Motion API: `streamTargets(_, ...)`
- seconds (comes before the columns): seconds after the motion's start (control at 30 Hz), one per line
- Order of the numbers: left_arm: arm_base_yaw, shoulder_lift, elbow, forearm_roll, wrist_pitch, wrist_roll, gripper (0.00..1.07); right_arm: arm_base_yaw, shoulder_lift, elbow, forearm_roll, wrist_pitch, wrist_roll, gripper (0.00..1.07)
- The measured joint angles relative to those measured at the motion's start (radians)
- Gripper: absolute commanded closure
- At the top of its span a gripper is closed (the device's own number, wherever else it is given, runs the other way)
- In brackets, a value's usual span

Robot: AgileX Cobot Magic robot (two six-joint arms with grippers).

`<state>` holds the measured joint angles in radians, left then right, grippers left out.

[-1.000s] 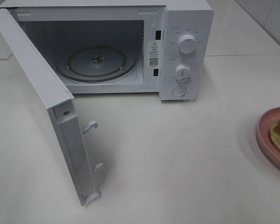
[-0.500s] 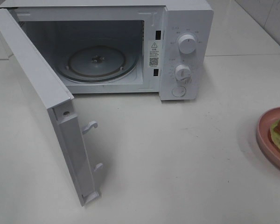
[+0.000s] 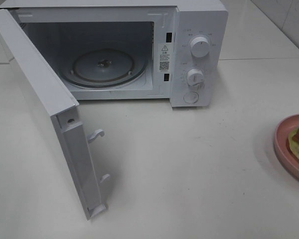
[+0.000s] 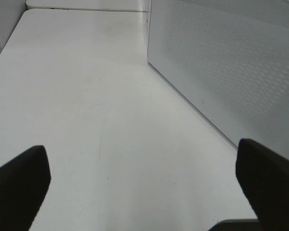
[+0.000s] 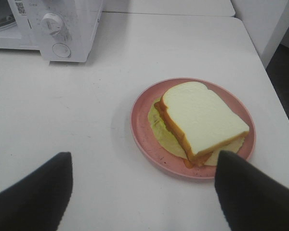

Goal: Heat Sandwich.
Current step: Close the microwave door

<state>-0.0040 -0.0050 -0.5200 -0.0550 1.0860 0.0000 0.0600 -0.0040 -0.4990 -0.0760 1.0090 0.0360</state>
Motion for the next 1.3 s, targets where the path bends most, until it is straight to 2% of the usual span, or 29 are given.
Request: streamTargets(1.3,0.000,0.000,0.000,0.000,0.000,0.000,0.09,0.000,0.000,0.000,0.002,0.000,0.001,0.31)
